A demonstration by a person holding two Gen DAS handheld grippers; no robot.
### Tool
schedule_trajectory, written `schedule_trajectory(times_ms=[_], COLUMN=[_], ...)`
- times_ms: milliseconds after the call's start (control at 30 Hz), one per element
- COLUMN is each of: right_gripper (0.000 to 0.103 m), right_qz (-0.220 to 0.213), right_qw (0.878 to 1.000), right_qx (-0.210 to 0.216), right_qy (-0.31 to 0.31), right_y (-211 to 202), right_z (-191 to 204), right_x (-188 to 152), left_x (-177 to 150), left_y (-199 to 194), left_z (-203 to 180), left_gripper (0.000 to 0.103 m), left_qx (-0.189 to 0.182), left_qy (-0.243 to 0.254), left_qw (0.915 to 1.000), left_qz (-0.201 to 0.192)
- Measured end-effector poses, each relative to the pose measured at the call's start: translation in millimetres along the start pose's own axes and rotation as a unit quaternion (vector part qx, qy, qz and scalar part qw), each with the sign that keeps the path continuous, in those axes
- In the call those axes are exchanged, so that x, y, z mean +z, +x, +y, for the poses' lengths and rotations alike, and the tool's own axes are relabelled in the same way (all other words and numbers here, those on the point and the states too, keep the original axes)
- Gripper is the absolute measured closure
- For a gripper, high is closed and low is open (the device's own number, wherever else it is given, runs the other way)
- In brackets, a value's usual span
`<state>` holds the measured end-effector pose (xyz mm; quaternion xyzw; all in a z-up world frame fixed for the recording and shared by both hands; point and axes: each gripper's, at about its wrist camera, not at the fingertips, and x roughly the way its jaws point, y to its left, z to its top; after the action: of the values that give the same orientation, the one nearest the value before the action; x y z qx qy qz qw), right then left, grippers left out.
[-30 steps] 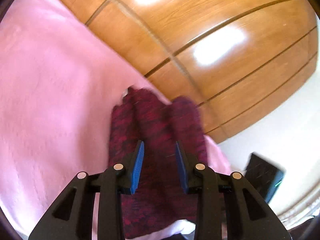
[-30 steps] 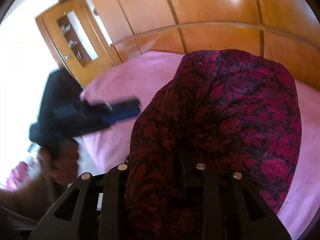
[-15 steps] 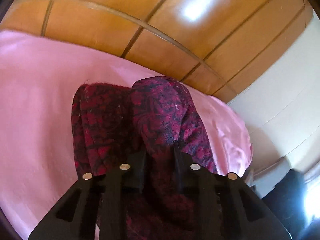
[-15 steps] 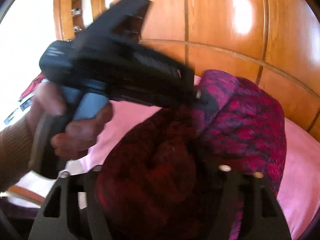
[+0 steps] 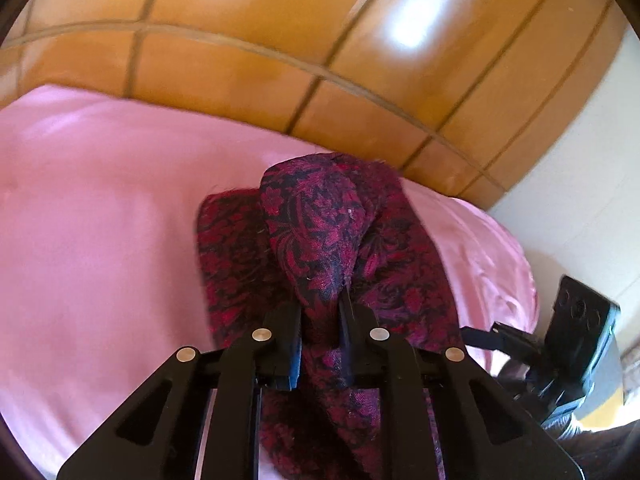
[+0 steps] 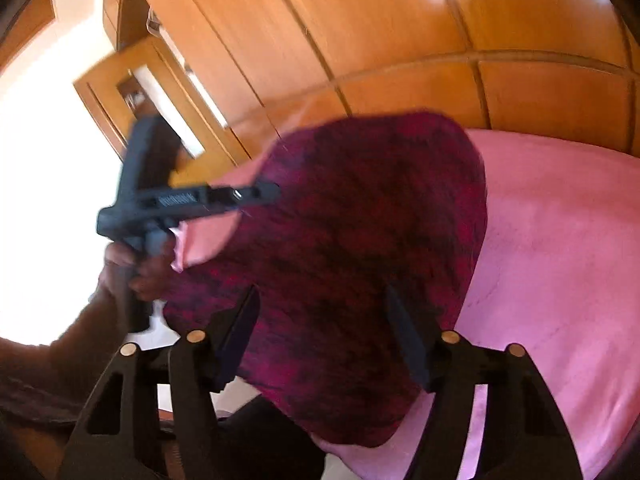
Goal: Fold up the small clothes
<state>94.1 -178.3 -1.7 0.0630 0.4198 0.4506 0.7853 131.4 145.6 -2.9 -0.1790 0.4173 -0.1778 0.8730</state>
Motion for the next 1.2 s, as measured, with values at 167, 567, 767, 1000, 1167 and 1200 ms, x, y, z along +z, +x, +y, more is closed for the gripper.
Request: schedule_trajectory(times_ms=[167,567,767,1000,1167,1200], right_gripper=[0.038,0.028,0.027,0.014,0.002,0.002], right_qz=[0.0,-0.015,0.051,0.078,0.025,0.021], right_qw=[0.995,0.999,0.991,0.99,0.993,0.992], right_qx=[-0.076,-0.033,-0.113,-0.087,-0.055,-0.041], right_qy=[-0.067,0.032,0.045,0.074,0.101,0.117], right_y=[34,14,82,115,66,59], right_z=[27,-10,-51,-82,-85,-91], right_x=[-2,58,103,98,64,57], left_x=[-23,-30,-30,-37,-43,-43], left_y=[28,19,29,39,34,34], left_z=[24,6,4,9,11,12], left_gripper=[0.078,0.078,0.078,0.078,0.076,0.076], left_qx=[0.095,0.117,0.136,0.148,0.161,0.161], left_qy=[-0.013,-0.004,0.017,0.019,0.022,0.021], left_qw=[0.9951,0.993,0.9906,0.9888,0.9865,0.9865], left_qz=[0.026,-0.013,-0.006,-0.013,-0.019,-0.019])
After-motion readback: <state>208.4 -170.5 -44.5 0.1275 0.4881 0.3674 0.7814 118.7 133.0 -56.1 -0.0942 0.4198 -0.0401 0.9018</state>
